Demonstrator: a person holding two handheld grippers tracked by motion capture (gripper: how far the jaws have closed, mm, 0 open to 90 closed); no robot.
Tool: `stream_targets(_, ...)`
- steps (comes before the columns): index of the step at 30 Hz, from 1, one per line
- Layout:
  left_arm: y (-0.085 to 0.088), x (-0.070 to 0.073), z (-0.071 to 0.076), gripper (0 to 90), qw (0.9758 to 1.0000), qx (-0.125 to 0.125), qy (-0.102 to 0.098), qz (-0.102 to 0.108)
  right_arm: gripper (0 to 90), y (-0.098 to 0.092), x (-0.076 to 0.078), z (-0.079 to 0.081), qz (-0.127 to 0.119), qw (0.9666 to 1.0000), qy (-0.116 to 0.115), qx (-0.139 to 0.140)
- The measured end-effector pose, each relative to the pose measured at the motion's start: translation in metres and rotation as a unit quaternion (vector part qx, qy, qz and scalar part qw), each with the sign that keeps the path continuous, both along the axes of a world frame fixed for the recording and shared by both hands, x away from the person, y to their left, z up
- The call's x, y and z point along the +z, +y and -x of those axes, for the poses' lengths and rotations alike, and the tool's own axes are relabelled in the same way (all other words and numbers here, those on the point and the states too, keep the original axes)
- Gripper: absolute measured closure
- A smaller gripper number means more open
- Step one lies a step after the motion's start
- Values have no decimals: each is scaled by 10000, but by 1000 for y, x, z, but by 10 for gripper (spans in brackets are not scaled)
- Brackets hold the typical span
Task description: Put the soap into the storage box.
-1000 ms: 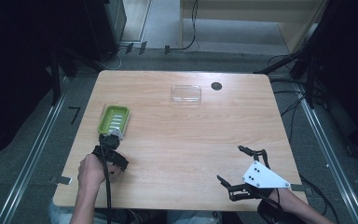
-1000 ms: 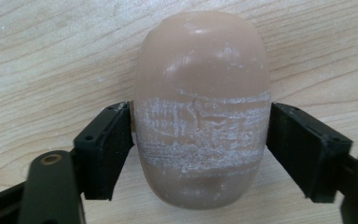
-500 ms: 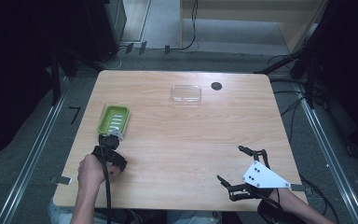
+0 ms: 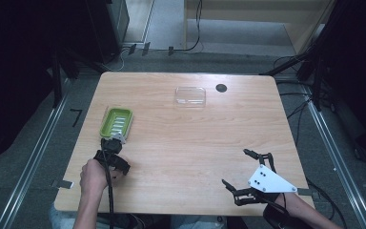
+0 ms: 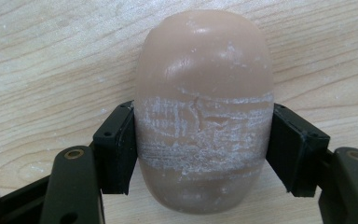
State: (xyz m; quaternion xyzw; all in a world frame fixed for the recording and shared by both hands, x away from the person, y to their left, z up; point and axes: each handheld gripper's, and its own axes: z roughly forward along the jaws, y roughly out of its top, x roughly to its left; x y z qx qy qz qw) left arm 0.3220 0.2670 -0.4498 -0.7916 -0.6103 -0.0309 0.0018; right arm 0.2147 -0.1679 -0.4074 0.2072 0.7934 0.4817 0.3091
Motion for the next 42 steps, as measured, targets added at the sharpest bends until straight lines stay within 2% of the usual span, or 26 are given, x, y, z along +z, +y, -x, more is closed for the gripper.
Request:
stream_targets(18, -1, 1, 1, 333, 9999, -101, -11, 78, 0, 0, 0, -1, -15, 10000, -9, -4)
stream_targets(35, 1, 12, 3, 333, 9996, -270, 57, 48, 0, 0, 0, -1, 9, 10000, -13, -4)
stream_targets(42, 7, 17, 3, 333, 9997, -244, 49, 83, 0, 1, 0, -1, 24, 10000, -18, 1)
